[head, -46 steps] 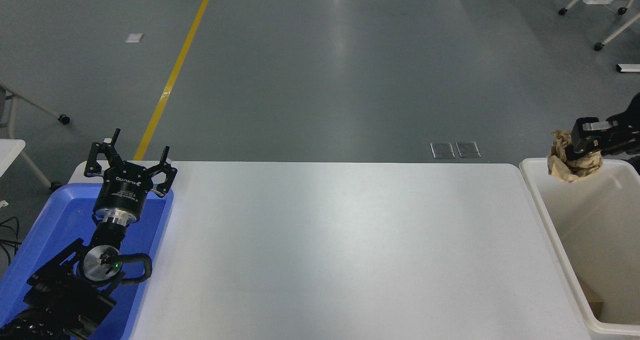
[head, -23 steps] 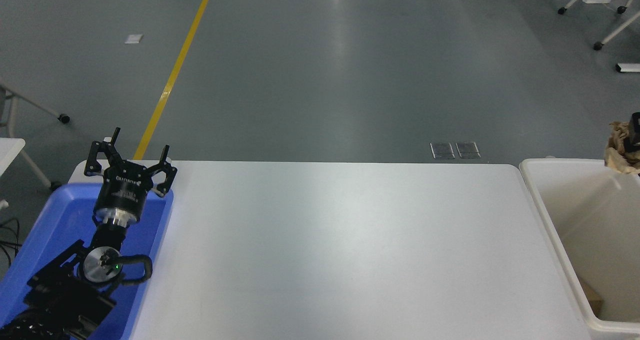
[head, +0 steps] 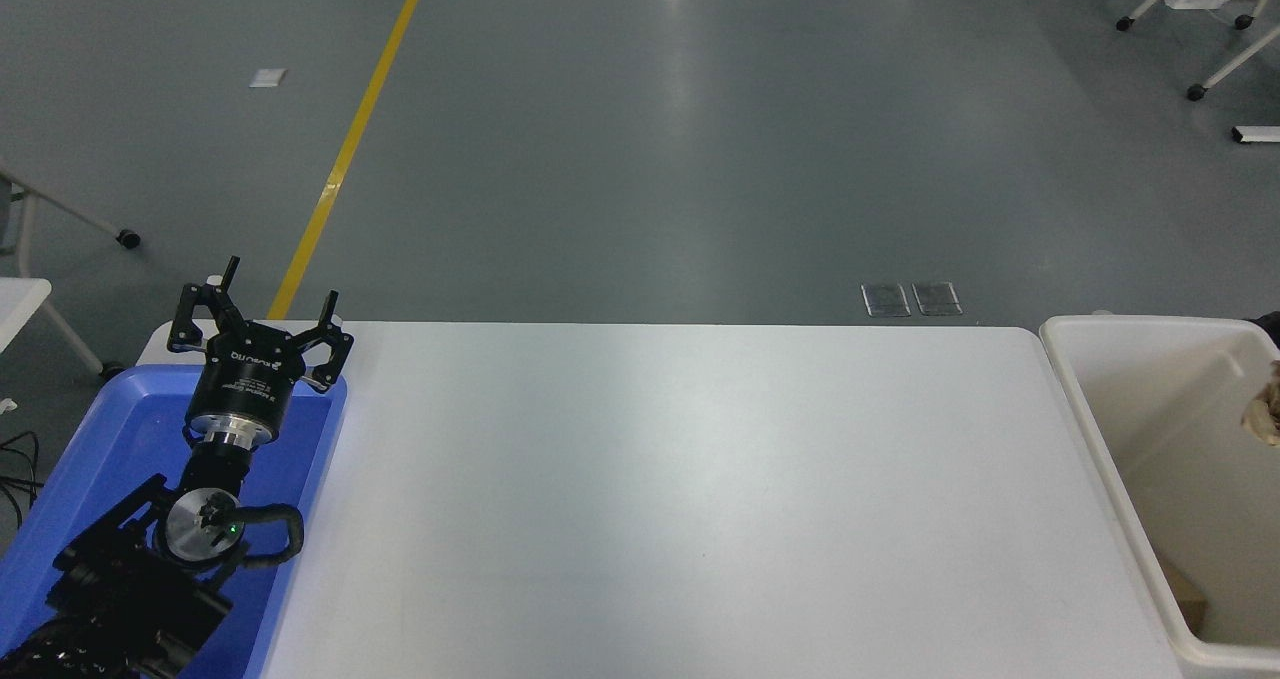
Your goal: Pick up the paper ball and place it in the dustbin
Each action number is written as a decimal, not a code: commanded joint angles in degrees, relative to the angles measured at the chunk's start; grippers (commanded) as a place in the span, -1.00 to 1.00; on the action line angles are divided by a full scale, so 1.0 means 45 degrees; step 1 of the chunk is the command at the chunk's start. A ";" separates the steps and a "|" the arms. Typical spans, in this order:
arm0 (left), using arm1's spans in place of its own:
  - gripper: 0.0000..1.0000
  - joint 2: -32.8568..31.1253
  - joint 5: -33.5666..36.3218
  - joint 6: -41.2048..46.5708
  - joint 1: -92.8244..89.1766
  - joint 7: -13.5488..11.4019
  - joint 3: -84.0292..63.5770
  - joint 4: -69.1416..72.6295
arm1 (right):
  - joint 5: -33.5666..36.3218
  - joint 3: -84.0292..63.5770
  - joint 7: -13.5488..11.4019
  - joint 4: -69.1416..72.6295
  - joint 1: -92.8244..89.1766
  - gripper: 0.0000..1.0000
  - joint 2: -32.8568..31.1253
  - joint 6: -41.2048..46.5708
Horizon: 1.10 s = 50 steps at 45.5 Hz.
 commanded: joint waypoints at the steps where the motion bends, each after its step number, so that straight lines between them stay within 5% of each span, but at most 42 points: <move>1: 1.00 0.0000 -0.0014 0.0012 0.0000 -0.0018 -0.0016 0.0004 | 0.0027 0.2388 -0.0317 -0.1875 -0.3311 -1.00 0.1718 -0.1642; 18: 1.00 0.0000 -0.0014 0.0012 0.0000 -0.0018 -0.0036 0.0004 | 0.0222 0.2798 -0.0689 -0.1953 -0.4015 -0.95 0.2891 -0.2717; 20: 1.00 0.0000 -0.0014 0.0012 0.0000 -0.0018 -0.0036 0.0004 | 0.0222 0.2799 -0.0669 -0.1953 -0.4034 -0.25 0.2871 -0.2834; 22: 1.00 0.0000 -0.0014 0.0032 0.0000 -0.0018 -0.0036 0.0004 | 0.0242 0.2799 -0.0669 -0.1934 -0.4034 0.87 0.2833 -0.2854; 23: 1.00 0.0000 -0.0014 0.0012 0.0000 -0.0018 -0.0036 0.0004 | 0.0242 0.2799 -0.0669 -0.1933 -0.4034 1.00 0.2794 -0.2873; 40: 1.00 0.0000 0.0006 -0.0007 -0.0039 0.0002 0.0003 -0.0016 | 0.0066 0.2487 -0.0611 -0.0705 -0.2669 1.00 0.1721 -0.2717; 50: 1.00 0.0000 0.0006 -0.0007 -0.0039 0.0022 0.0003 -0.0016 | -0.0149 -0.1846 -0.0591 0.2946 0.2054 1.00 -0.0233 -0.2678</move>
